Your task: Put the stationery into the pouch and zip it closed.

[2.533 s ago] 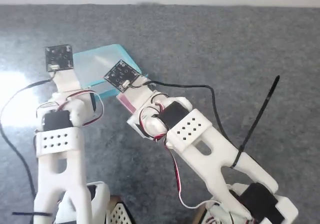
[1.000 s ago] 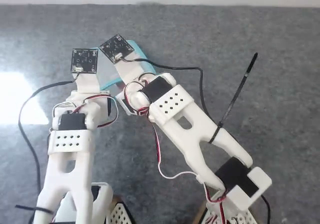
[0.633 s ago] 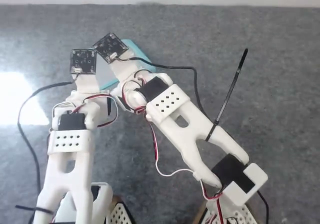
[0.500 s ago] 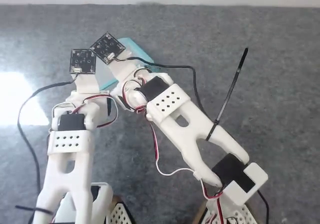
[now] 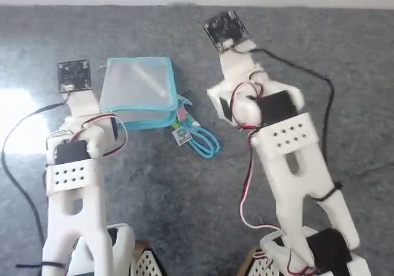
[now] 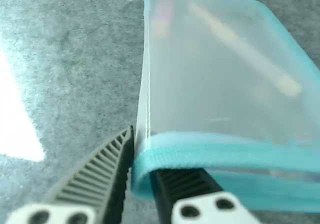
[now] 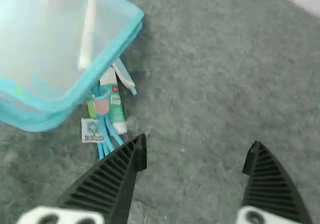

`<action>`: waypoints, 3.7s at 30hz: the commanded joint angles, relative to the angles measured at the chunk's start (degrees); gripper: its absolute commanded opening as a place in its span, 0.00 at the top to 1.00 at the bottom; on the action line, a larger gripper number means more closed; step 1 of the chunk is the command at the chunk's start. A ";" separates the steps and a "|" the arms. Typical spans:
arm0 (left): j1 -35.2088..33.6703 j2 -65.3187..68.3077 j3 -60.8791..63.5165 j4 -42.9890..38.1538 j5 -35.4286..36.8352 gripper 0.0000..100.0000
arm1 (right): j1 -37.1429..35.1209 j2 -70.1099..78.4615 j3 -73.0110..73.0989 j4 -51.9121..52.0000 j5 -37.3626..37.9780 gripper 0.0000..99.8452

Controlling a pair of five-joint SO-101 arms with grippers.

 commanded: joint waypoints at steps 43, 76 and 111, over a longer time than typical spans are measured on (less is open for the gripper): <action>-12.48 -0.79 -6.90 2.99 0.53 0.99 | -9.54 50.77 -21.19 -7.08 0.79 0.92; 17.93 -0.88 3.74 -1.93 2.81 0.99 | -15.52 -21.76 18.73 5.76 -1.85 0.99; 17.93 -0.97 3.74 -0.70 2.46 0.99 | -10.68 31.43 -28.92 3.65 -2.46 0.76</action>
